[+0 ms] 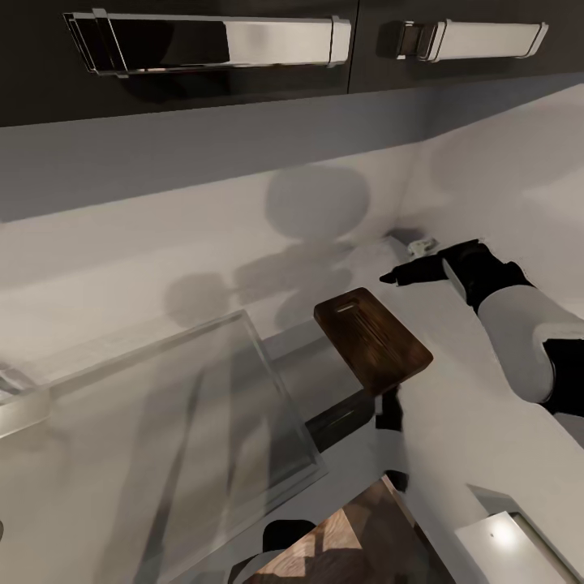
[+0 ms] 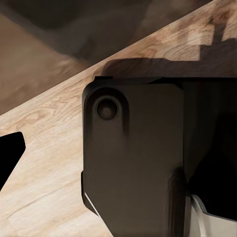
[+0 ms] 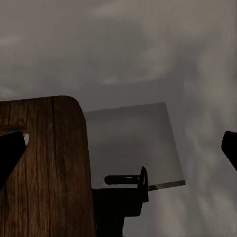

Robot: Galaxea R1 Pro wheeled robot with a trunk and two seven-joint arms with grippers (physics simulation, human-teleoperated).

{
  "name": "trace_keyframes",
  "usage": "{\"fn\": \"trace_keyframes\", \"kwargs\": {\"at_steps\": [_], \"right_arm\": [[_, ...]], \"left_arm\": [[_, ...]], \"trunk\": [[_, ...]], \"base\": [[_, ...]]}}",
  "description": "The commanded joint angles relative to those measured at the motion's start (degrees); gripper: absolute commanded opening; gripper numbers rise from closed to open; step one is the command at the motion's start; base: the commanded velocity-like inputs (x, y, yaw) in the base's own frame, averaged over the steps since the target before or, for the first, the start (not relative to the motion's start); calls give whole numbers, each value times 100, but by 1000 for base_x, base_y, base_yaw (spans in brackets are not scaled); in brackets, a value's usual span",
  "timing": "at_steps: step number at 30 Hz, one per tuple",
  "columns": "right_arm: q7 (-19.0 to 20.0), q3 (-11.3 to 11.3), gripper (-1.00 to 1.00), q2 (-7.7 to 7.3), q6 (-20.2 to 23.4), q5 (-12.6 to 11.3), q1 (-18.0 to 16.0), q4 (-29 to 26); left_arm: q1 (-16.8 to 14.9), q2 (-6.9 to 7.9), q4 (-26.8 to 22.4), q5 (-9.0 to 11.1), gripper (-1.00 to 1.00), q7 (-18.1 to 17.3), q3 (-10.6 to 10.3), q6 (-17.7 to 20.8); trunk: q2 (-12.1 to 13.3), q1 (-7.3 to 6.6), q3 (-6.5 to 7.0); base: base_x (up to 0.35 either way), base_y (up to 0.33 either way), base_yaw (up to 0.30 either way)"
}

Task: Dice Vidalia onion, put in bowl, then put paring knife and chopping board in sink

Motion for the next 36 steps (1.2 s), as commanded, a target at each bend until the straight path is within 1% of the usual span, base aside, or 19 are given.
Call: {"fn": "trace_keyframes", "kwargs": {"at_steps": [1, 6, 10, 20, 24, 36], "right_arm": [[5, 12, 100, 19, 18, 35, -2, 7], [-135, 11, 100, 216, 18, 35, -3, 64], [-171, 11, 100, 279, -2, 35, -1, 69], [-258, 10, 100, 287, -318, 35, 0, 336], [-265, 9, 100, 287, -351, 35, 0, 421], [-266, 9, 100, 287, -360, 35, -1, 452]], "left_arm": [[3, -1, -10, -3, 100, -2, 4, -6], [5, -1, -9, -2, 100, -2, 3, -6], [5, -1, -13, -2, 100, -2, 6, -6], [3, -1, -9, 0, 100, -2, 6, -6], [3, -1, -9, 0, 100, -2, 6, -6], [3, -1, -9, -1, 100, -2, 5, -6]], "trunk": [[-9, 3, -8], [-9, 3, -8], [-9, 3, -8], [-9, 3, -13], [-9, 3, -39], [-9, 3, -146]], "base": [[0, 0, 0], [0, 0, 0], [0, 0, 0], [0, 0, 0], [0, 0, 0], [0, 0, 0]]}}
